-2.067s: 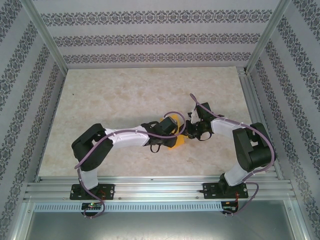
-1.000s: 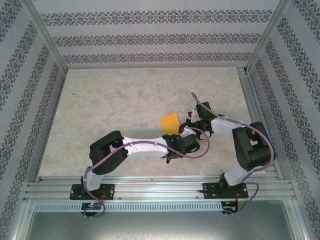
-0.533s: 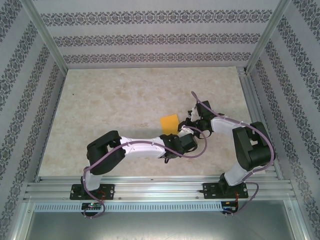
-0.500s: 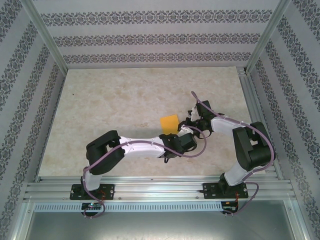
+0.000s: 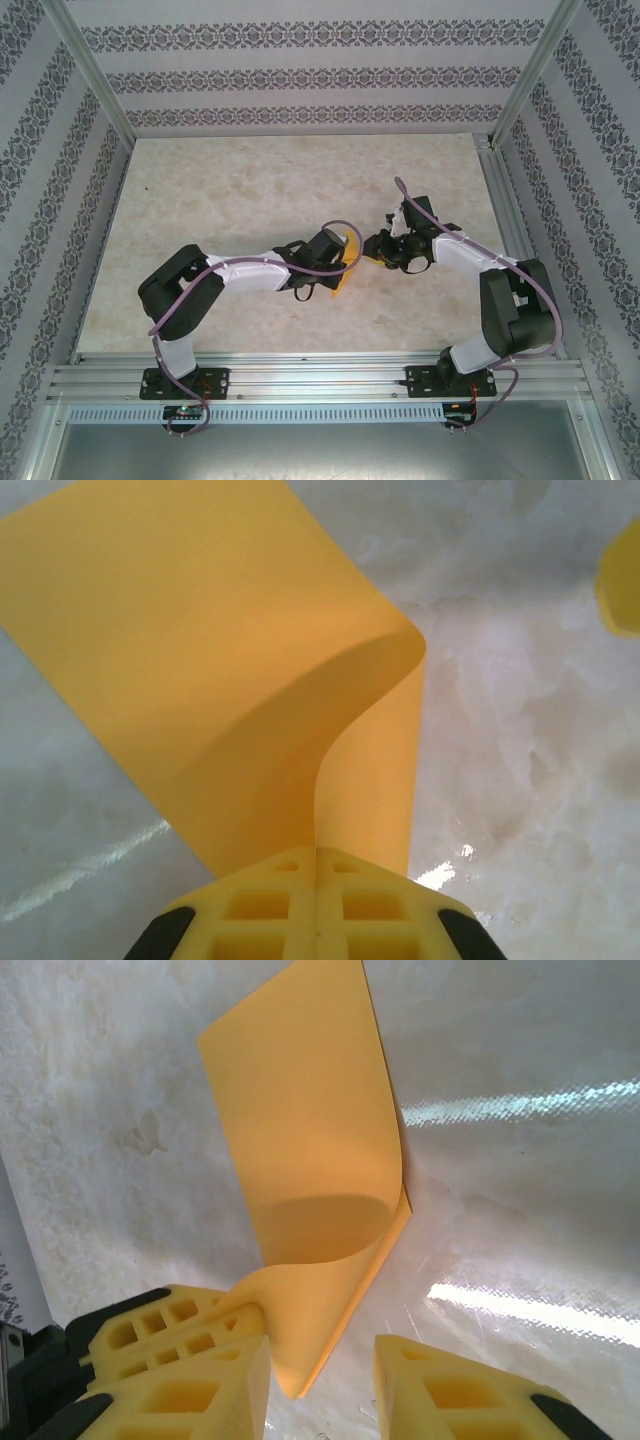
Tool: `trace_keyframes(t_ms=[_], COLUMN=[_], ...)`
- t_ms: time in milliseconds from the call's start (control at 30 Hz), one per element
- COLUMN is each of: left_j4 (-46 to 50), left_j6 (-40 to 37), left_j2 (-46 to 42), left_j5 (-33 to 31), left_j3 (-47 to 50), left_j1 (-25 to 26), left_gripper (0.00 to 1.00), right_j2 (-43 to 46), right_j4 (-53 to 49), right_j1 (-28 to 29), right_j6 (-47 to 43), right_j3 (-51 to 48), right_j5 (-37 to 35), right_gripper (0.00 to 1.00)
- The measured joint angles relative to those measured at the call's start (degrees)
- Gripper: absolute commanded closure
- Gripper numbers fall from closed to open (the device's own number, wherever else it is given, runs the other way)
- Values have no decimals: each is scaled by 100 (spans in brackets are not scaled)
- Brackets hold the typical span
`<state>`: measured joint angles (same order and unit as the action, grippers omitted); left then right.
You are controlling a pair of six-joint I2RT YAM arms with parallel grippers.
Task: Fold a paper plane with a square sheet of paper (pick it up from the middle)
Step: Third fold the triangle at the center of the table.
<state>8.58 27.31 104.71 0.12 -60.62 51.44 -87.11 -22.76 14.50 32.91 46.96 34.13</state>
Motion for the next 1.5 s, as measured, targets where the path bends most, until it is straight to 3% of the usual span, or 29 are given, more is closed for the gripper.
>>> trace_keyframes(t_ms=[267, 500, 667, 1500], left_j4=[-328, -365, -452, -472], left_j6=[-4, -2, -2, -92], left_j2=[39, 101, 160, 317], left_j5=[966, 1252, 1309, 1611], left_j3=[2, 37, 87, 122], left_j1=[-385, -505, -533, -767], left_gripper=[100, 100, 100, 100], right_j2=[87, 24, -116, -581], right_j4=[-15, 149, 306, 1403], right_j1=[313, 610, 640, 977], right_j6=[48, 216, 289, 927], right_j3=[-9, -26, -98, -483], right_j5=[7, 57, 114, 380], right_gripper=[71, 85, 90, 91])
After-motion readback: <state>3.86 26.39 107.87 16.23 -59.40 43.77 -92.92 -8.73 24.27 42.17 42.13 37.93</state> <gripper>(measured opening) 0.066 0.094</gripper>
